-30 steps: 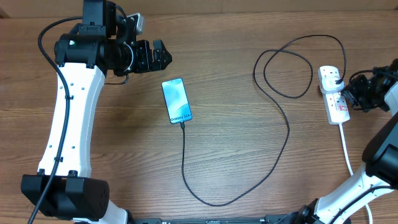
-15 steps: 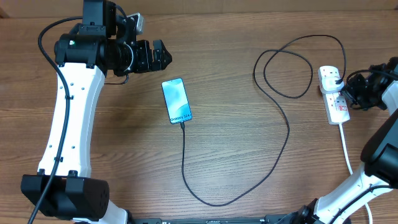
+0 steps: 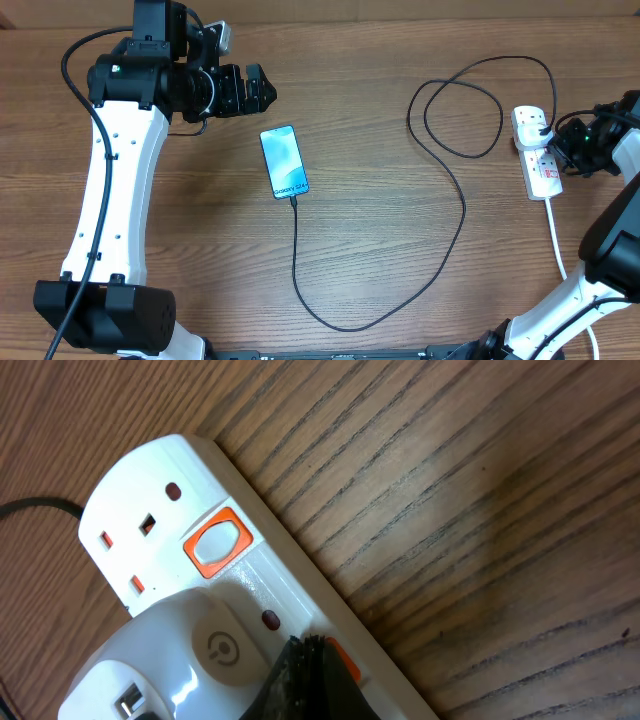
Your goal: Plug charger to phone and switch on socket
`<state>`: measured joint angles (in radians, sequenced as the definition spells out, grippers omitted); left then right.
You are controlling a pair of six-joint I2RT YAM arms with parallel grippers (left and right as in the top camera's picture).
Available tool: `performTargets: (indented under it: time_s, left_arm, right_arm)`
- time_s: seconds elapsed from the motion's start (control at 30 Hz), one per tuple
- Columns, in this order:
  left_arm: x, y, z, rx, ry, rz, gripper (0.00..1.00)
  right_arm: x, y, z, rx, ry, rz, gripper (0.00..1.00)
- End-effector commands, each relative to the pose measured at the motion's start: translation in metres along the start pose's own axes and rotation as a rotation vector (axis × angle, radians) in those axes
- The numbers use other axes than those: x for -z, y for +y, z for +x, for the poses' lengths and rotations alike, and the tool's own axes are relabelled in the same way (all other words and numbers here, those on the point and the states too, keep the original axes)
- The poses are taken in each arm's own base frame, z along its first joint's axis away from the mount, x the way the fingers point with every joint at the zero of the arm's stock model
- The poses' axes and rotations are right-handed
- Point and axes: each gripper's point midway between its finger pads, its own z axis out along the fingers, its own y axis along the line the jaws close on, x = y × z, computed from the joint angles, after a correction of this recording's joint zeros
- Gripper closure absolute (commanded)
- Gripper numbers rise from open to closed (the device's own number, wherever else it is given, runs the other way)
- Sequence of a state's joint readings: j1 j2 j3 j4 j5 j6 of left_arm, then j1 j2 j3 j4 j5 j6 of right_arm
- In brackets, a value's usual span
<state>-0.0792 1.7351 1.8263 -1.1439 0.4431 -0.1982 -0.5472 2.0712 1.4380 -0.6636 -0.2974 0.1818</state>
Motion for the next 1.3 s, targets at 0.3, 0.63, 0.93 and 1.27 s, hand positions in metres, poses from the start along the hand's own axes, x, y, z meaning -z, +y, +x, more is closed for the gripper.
performTargets:
  time_s: [0.3, 0.63, 0.93, 1.27]
  left_arm:
    - [0.009, -0.005, -0.005, -0.042, -0.03, 0.001, 0.0]
    - [0.009, -0.006, -0.008, -0.049, -0.044, 0.004, 0.0]
    - [0.009, -0.006, -0.008, -0.049, -0.044, 0.004, 0.0]
    - [0.009, -0.006, -0.008, -0.048, -0.043, 0.004, 0.0]
  right_arm:
    - [-0.015, 0.039, 0.039, 0.049, 0.121, -0.046, 0.96]
    - [-0.013, 0.053, 0.048, 0.015, 0.166, -0.128, 0.96]
    - [-0.012, 0.055, 0.05, -0.114, 0.183, -0.126, 0.96]
    - [-0.012, 0.054, 0.051, -0.217, 0.194, -0.111, 0.96]
